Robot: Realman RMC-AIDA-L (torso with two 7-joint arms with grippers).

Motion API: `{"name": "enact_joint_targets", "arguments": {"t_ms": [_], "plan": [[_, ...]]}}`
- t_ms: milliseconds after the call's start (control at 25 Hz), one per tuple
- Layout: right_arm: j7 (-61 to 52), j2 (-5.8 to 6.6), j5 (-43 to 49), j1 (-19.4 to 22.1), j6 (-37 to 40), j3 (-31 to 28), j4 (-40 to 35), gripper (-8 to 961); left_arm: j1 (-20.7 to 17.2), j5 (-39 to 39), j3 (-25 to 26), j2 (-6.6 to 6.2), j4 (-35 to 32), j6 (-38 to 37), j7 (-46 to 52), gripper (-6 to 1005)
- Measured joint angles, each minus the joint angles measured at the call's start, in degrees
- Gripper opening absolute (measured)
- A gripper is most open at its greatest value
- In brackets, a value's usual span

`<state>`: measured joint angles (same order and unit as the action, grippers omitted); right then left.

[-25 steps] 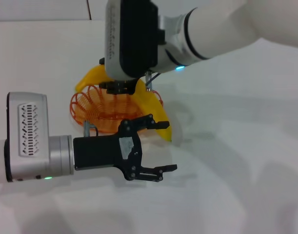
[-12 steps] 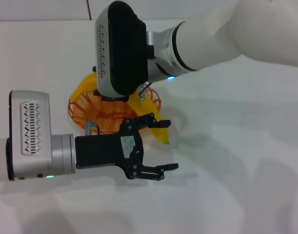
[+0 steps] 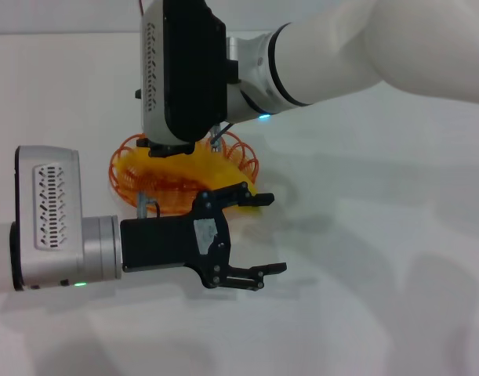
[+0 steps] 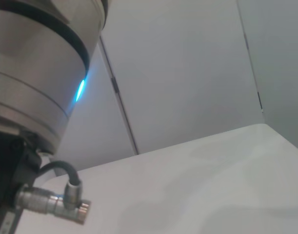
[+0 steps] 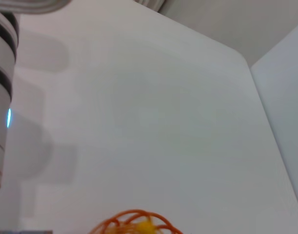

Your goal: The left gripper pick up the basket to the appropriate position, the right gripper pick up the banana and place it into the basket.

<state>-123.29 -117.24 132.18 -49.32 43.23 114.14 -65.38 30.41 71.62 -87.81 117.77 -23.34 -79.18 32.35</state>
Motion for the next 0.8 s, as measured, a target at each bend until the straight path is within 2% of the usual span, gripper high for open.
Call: {"name": "enact_joint_targets", "arguments": {"t_ms": [280, 440, 680, 800], "plan": [[-0.04, 0.06, 0.08, 0.01, -0.38, -0.26, -0.17, 694, -0.05, 0.0, 0.05, 0.0, -0.02, -0.02, 0.0, 892], [-0.14, 0.31, 0.44, 1.29, -0.26, -2.53, -3.73, 778, -0.35, -0.02, 0.24, -0.09, 0.15, -0.15, 0.0, 892], [1.99, 0.67, 0.61, 8.33, 0.29, -10.61, -12.89, 884, -1.19, -1.29, 0.17, -0.22, 0.07, -0.35, -0.37, 892], [2.85, 0.68, 0.22, 11.96, -0.18, -13.96, -15.72, 884, -1.27, -1.62, 0.24, -0.24, -0.01, -0.37, -0.41, 892]]}}
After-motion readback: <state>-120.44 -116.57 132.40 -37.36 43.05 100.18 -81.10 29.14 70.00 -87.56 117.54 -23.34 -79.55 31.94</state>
